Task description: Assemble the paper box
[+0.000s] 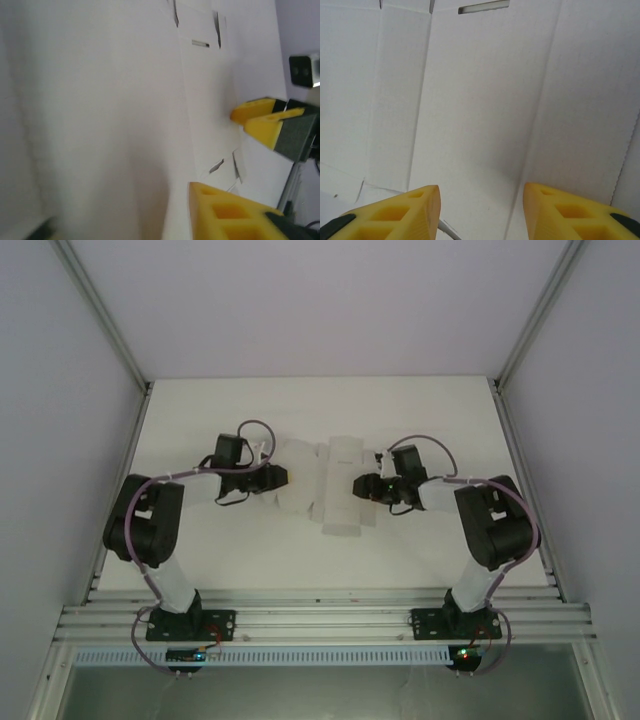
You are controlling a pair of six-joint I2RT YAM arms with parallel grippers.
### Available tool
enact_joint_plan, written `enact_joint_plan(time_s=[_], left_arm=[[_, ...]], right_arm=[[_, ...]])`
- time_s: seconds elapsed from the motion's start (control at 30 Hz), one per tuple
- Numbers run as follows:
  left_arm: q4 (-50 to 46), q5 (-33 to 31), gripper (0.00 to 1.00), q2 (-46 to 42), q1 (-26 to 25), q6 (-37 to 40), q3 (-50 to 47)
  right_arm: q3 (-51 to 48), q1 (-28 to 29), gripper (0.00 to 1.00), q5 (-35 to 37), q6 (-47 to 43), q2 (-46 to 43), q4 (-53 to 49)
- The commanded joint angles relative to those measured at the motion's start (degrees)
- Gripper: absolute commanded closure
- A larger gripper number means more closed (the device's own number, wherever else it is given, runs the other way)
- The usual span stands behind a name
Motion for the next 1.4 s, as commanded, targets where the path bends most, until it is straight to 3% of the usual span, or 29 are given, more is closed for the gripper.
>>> enact_joint_plan(time_s=[0.0,0.23,0.37,0.57,0.67,0.93,1.03,1.2,1.37], left_arm=[[3.1,2.5,1.0,-4.5,-0.4,1.9,-1.3],[15.3,10.6,1.0,-13.7,-0.9,0.1,-6.7],[15.9,11.4,1.0,-21.2,-2.5,1.6,-7.8],[19.5,11.8,1.0,-32.5,-4.7,0.2,-9.7],[16.4,8.0,1.0,-37.8,-5.6,0.8,-9.8],[14.9,5.2,1.0,-44.7,-6.6,-2.4,-10.0],[14.9,5.1,1.0,-45.3,-7.0,-2.5,-9.9],[14.7,3.7,1.0,-46.2,-7.1,-2.2,-10.6],[13.1,0.4,1.0,-46.3,-7.1,-2.1,-11.3]], right_arm=[[-3.3,-1.2,0.47,-1.0,-0.4,-3.3,-3.9],[-6.5,-5.6,0.31,-6.4,-0.1,-19.5,-1.9],[-8.9,-10.1,0.21,-11.4,0.1,-28.5,-1.4],[-12.4,-15.4,0.19,-18.4,0.0,-38.9,-1.2],[-14.6,-16.7,0.16,-20.0,1.3,-42.2,1.4],[-19.8,-16.7,0.21,-28.6,11.1,-46.2,21.9],[-19.0,-16.2,0.3,-29.0,12.5,-46.0,23.3],[-18.3,-16.0,0.73,-29.5,12.8,-46.4,24.2],[-18.2,-15.6,1.0,-29.9,11.6,-46.8,24.5]])
